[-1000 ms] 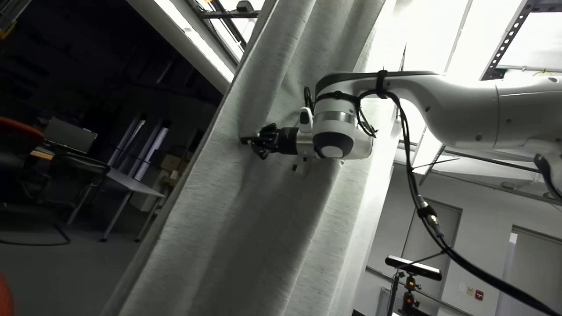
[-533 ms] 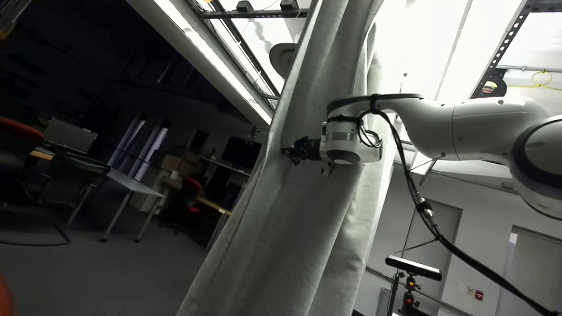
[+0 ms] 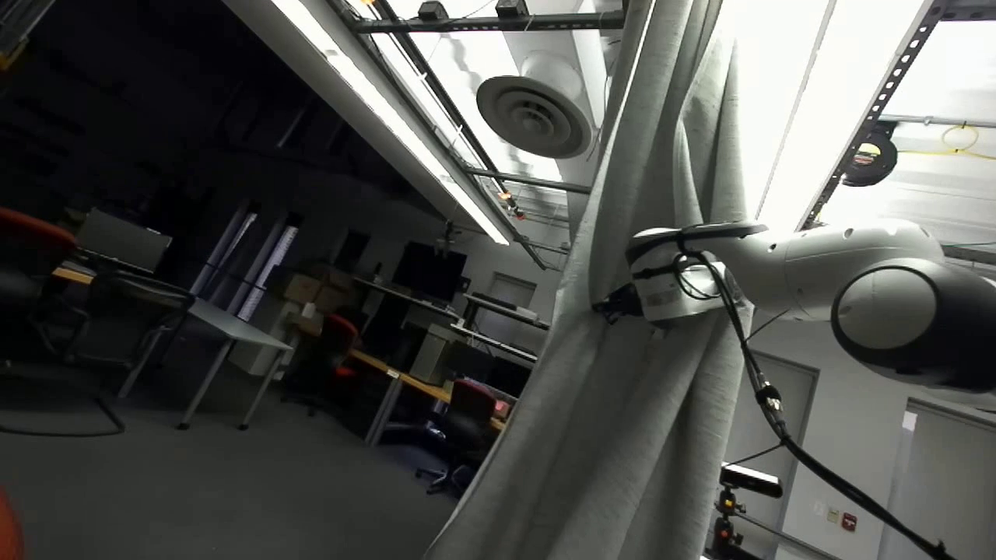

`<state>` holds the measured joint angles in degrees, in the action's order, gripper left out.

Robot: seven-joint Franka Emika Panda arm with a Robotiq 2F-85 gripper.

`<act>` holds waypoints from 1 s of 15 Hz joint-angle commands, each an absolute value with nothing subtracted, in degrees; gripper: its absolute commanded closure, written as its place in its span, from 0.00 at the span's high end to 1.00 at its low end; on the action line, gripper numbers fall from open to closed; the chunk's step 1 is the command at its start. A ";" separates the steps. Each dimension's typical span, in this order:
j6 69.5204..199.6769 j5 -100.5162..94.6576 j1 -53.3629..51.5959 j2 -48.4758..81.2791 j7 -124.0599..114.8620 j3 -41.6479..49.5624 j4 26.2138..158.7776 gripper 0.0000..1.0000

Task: Draw the curtain to the right

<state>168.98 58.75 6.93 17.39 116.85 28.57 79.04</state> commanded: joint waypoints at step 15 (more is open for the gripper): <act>156.51 44.69 -16.31 34.03 67.03 54.32 71.62 0.01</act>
<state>161.71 47.41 -10.60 34.62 72.16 52.69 70.90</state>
